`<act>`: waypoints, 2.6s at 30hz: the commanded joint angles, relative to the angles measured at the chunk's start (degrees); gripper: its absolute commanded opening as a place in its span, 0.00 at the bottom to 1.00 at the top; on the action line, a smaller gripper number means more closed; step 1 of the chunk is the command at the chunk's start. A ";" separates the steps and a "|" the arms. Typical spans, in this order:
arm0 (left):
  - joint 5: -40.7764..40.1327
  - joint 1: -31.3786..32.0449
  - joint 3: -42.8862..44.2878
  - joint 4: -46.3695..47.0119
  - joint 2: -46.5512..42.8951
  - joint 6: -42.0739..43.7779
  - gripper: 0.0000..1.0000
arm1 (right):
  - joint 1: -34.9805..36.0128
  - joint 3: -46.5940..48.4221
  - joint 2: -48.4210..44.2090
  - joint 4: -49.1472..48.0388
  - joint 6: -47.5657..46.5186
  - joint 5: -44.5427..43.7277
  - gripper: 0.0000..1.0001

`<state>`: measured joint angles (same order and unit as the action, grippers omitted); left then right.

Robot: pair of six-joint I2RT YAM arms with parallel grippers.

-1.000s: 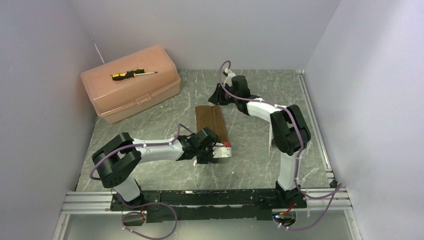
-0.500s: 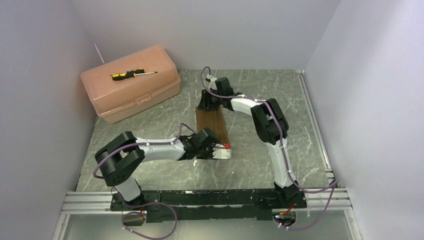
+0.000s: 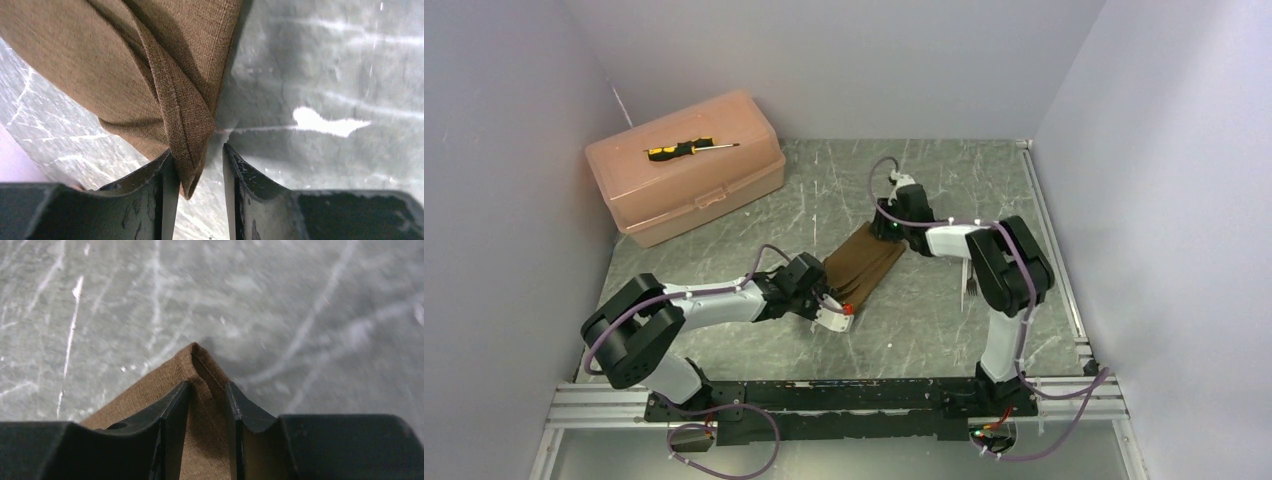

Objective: Fold the napkin into a case and place the utensils inside
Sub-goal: Rotate the 2/3-rectangle-folded napkin at the center of the board.

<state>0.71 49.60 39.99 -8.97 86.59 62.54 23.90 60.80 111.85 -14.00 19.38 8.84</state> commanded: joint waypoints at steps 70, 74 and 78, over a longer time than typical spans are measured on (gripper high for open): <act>-4.83 -11.07 6.36 -1.96 8.88 -9.07 0.66 | -2.90 -22.13 -20.01 -0.47 6.67 3.64 0.61; -3.24 -13.27 3.22 2.02 7.26 2.99 0.66 | -2.77 -25.80 -24.24 -0.16 7.96 2.24 0.61; -0.81 -15.95 1.38 4.95 6.72 11.76 0.66 | -2.56 -27.81 -29.37 1.94 8.62 -0.51 0.63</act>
<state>-1.39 36.12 44.93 -3.25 92.27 61.17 20.99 34.50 87.81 -13.06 26.37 11.29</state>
